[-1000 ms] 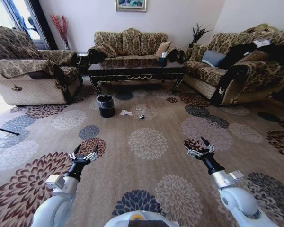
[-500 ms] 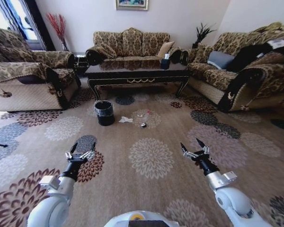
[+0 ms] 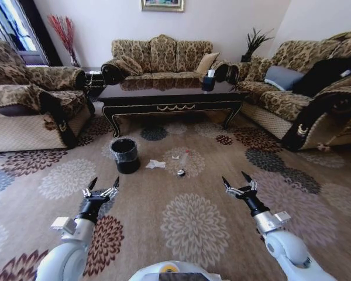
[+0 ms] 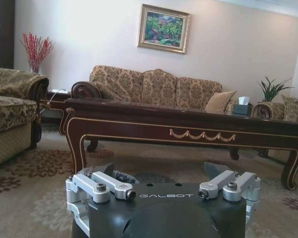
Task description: Move to the front of the table and pick up the trash from the floor, then place it into the trash bin.
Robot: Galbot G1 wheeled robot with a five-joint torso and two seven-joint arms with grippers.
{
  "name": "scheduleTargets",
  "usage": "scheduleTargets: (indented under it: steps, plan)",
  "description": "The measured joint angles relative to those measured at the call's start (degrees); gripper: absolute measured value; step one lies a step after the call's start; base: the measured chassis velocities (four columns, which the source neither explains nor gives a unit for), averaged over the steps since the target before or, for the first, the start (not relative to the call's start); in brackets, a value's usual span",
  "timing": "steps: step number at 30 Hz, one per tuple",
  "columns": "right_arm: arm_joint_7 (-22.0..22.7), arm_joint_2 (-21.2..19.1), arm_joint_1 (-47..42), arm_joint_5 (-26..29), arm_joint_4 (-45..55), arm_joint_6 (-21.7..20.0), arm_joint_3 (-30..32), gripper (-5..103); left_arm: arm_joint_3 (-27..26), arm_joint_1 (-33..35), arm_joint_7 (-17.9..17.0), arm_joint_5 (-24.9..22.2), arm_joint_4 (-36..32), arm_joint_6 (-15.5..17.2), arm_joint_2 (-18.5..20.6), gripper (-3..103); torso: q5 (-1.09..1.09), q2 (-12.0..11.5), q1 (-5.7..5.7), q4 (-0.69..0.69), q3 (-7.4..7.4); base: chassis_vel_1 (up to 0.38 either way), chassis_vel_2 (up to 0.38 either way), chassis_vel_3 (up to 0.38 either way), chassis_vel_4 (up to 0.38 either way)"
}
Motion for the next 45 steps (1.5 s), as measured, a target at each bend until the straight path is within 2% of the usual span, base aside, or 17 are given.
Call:
scheduleTargets:
  steps: [4,8,10,14,15,17,19,22,27,30,35,39,40,44,45]
  plan:
    - [-0.01,-0.1,0.06,0.01,0.0,-0.05,0.0,100,-0.16,0.07,0.03,-0.07,0.03,-0.01,0.17,100,-0.05,0.0,0.0,0.0,0.02,-0.376,0.341,0.364,-0.335]
    - [-0.01,-0.1,0.12,0.01,-0.07,-0.07,-0.12,100,-0.16,0.07,0.06,-0.1,0.1,-0.04,0.27,100,0.01,0.01,0.0,0.01,0.02,-0.366,0.362,0.368,-0.362]
    - [-0.01,-0.1,0.15,0.01,-0.13,-0.07,-0.19,100,-0.02,0.03,0.07,-0.1,0.24,-0.04,0.31,100,-0.08,0.02,0.0,-0.02,0.02,-0.357,0.345,0.358,-0.361]
    - [-0.03,-0.09,0.21,0.0,-0.32,-0.07,-0.31,100,0.15,-0.06,0.07,-0.06,0.34,-0.05,0.35,100,0.02,0.03,0.0,0.01,0.03,-0.335,0.356,0.354,-0.361]
    - [-0.14,-0.09,0.26,0.0,-0.44,0.03,-0.37,100,0.24,-0.13,0.07,-0.03,0.41,-0.05,0.37,100,-0.06,0.03,0.0,-0.02,0.04,-0.357,0.344,0.349,-0.351]
    - [-0.21,-0.12,0.36,0.01,-0.5,0.2,-0.46,100,0.33,-0.18,0.07,0.01,0.46,-0.05,0.38,100,-0.07,0.03,0.0,0.0,0.04,-0.357,0.347,0.363,-0.351]
    - [-0.23,-0.14,0.62,0.02,-0.65,0.46,-0.7,100,0.53,-0.28,0.07,0.2,0.62,-0.05,0.38,100,0.02,0.03,0.01,0.01,0.04,-0.328,0.345,0.361,-0.352]
    - [-0.25,-0.15,0.94,-0.01,-0.83,1.01,-1.08,100,0.84,-0.42,0.07,0.42,0.87,-0.05,0.34,100,-0.05,0.03,0.01,0.0,0.07,-0.281,0.267,0.308,-0.281]
    - [-0.24,0.05,1.08,-0.6,-1.05,1.2,-1.47,100,1.78,-0.51,-0.32,0.46,1.3,0.1,0.15,100,-0.04,0.03,0.02,0.03,0.07,-0.148,0.161,0.104,-0.135]
    - [-0.23,0.2,0.88,-0.89,-1.18,1.29,-1.57,100,2.03,-0.61,-0.79,0.51,1.42,0.58,0.12,100,-0.03,0.04,0.0,-0.01,0.04,0.0,0.0,0.0,0.0]
    - [-0.19,0.44,0.73,-1.16,-1.44,1.82,-1.91,100,2.3,-1.5,-3.41,0.24,2.22,2.53,0.96,100,-0.02,0.06,0.0,-0.02,0.02,0.035,-0.071,-0.022,0.057]
    - [-0.18,0.67,0.72,-1.86,-1.48,2.11,-2.28,100,2.73,-3.1,-8.41,-2.64,4.31,6.9,3.13,100,-0.05,0.05,0.0,0.01,0.05,0.0,0.0,0.0,0.0]
    - [-0.18,0.67,0.72,-1.86,-1.48,2.11,-2.28,100,2.73,-3.1,-8.41,-2.64,4.31,6.9,3.13,100,-0.05,0.05,0.0,0.01,0.05,0.0,0.0,0.0,0.0]
    - [-0.19,0.81,0.66,-2.11,-0.81,2.16,-2.4,100,3.04,-6.02,-15.12,-8.77,8.15,14.46,6.72,100,-0.05,0.05,0.0,0.0,0.05,0.0,0.0,0.0,0.0]
    - [-0.19,0.81,0.66,-2.11,-0.81,2.16,-2.4,100,3.04,-6.02,-15.12,-8.77,8.15,14.46,6.72,100,-0.05,0.05,0.0,0.0,0.05,0.0,0.0,0.0,0.0]
